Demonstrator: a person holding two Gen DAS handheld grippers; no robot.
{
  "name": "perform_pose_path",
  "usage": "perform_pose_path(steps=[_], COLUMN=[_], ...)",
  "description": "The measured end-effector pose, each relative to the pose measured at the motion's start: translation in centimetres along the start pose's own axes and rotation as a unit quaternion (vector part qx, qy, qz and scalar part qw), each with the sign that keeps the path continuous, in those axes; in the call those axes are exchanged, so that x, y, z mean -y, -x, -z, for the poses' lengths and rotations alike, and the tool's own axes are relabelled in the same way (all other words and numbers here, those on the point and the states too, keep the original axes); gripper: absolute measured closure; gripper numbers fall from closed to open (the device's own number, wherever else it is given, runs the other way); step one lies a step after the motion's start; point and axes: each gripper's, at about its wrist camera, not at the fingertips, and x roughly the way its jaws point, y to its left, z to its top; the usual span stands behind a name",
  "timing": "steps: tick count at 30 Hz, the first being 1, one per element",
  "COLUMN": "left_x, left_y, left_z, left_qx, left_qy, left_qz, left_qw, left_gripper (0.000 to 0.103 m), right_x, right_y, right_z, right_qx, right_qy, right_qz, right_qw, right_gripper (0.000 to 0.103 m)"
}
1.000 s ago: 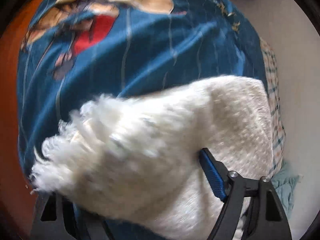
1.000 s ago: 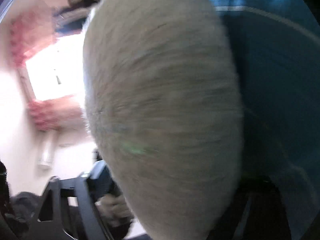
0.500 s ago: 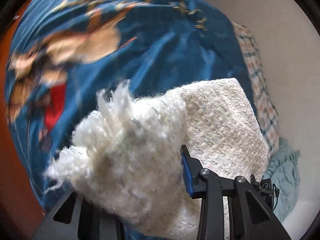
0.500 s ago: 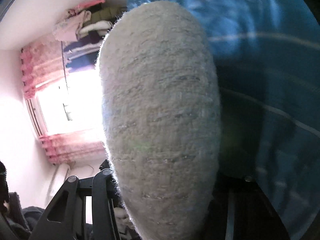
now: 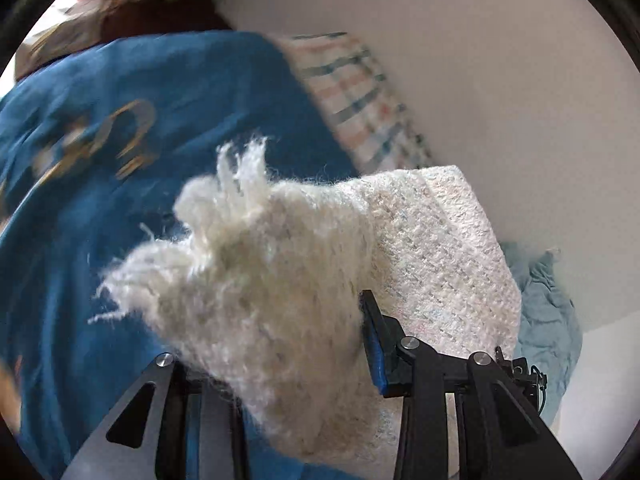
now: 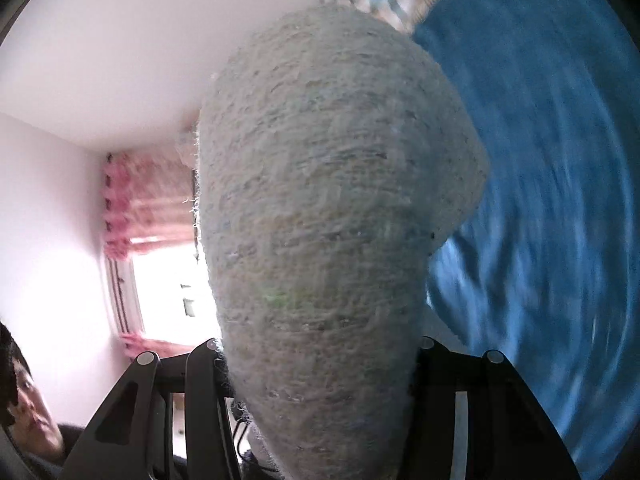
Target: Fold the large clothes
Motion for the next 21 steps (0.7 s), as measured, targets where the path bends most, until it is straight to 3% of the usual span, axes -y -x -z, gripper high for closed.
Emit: perform_pose_path(steps=[5, 11, 14, 16, 19, 21], left_x=[3.8, 5.3, 5.0, 4.6, 4.5, 4.3], left_y=[-9.0, -19.1, -23.1, -25.1, -25.8, -25.4], left_z=[-4.8, -5.0, -3.6, -2.6, -1.2, -0.8], left_qx=[0.014, -0.012, -0.044, -0.063, -0.076, -0.082], left_qy=[-0.003, -0.011, -0.017, -0.026, -0.048, -0.055], left_qz=[0.016, 0.02, 0.01, 0.001, -0.012, -0.021], left_qw=[0.9998, 0.9997, 0.9988, 0.9976, 0.9959, 0.9949], left_gripper=[0.071, 0.073, 0.073, 0.073, 0.071, 0.07], right_x=[1.8, 9.2, 13.2, 14.5, 13.5, 11.9], right_y=[-0.8, -0.5, 0.8, 1.2, 1.5, 1.3], right_z=[-11.6, -22.8, -26.1, -26.5, -26.3, -25.4], right_qx=[0.009, 0.011, 0.001, -0.018, -0.04, -0.045], right_qy=[-0.002, -0.029, -0.058, -0.067, -0.051, -0.038], right_qz=[-0.016, -0.001, 0.036, 0.04, 0.078, 0.142], right_qw=[1.0, 1.0, 0.998, 0.997, 0.995, 0.988], right_gripper=[0.05, 0.05, 0.05, 0.046, 0.037, 0.03])
